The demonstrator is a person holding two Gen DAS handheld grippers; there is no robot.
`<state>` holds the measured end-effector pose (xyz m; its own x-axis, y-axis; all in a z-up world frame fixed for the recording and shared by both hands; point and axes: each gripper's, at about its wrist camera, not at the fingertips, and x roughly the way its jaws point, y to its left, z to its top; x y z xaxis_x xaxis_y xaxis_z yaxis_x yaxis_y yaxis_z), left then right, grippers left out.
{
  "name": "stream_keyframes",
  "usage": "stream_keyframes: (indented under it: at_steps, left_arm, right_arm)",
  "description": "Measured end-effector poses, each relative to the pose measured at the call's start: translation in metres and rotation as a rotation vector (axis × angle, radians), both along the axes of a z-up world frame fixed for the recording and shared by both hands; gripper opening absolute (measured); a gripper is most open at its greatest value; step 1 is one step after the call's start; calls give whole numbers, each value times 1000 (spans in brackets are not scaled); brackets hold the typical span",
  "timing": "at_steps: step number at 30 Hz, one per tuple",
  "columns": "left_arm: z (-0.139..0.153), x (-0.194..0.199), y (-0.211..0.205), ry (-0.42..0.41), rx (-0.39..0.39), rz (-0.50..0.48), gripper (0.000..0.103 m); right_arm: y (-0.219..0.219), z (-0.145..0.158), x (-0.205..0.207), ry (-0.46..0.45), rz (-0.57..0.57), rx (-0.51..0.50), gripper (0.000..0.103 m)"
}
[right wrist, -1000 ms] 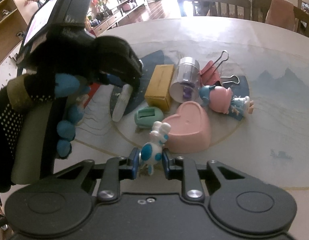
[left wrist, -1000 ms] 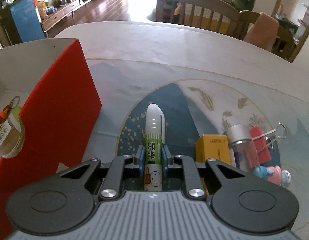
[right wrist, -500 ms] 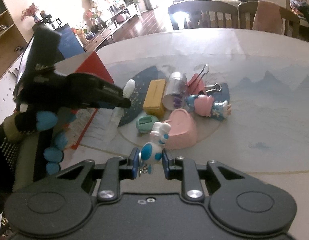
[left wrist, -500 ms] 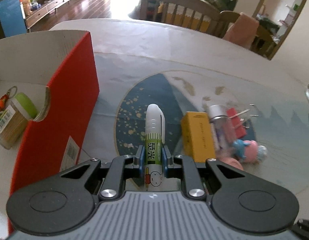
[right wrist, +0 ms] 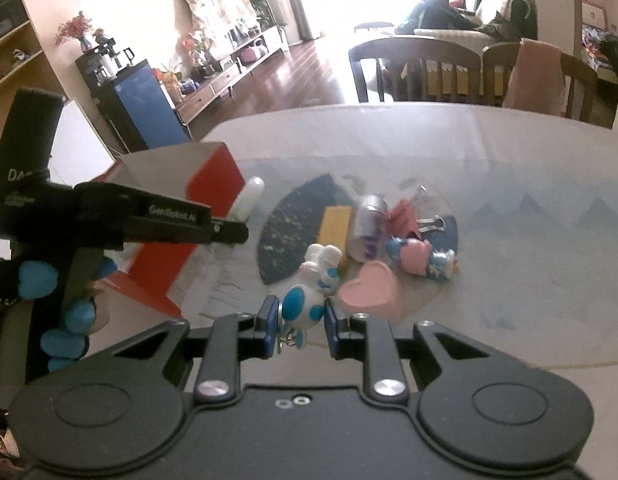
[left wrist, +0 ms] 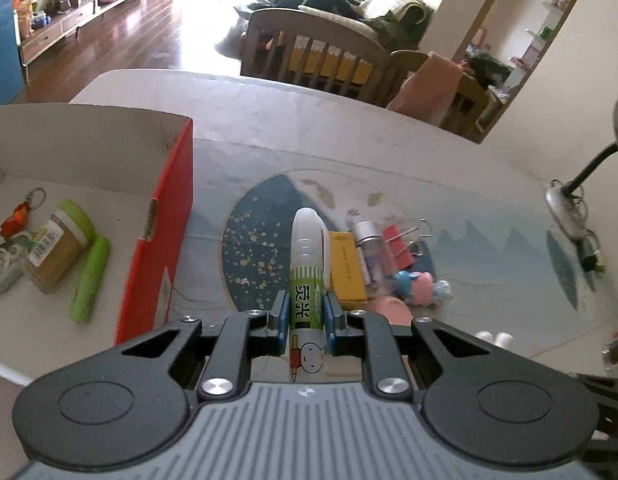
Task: Organize rigid objects
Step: 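Carry the marker and figurine over the cardboard box and lower them inside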
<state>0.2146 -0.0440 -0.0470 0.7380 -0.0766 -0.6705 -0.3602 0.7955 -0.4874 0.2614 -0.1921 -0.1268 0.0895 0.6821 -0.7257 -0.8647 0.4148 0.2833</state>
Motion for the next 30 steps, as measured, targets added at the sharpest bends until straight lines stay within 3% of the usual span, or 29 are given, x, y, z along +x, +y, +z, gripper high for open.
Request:
stream_keyframes:
  at_steps: [6, 15, 30]
  left_arm:
    - [17, -27, 18, -33, -32, -12, 17]
    - [35, -63, 58, -84, -18, -8, 17]
    - [30, -112, 162, -85, 42, 55, 17]
  right_arm:
    - [13, 21, -15, -23, -2, 25, 23]
    - [48, 45, -48, -47, 7, 64, 23]
    - [136, 45, -104, -86, 57, 55, 23]
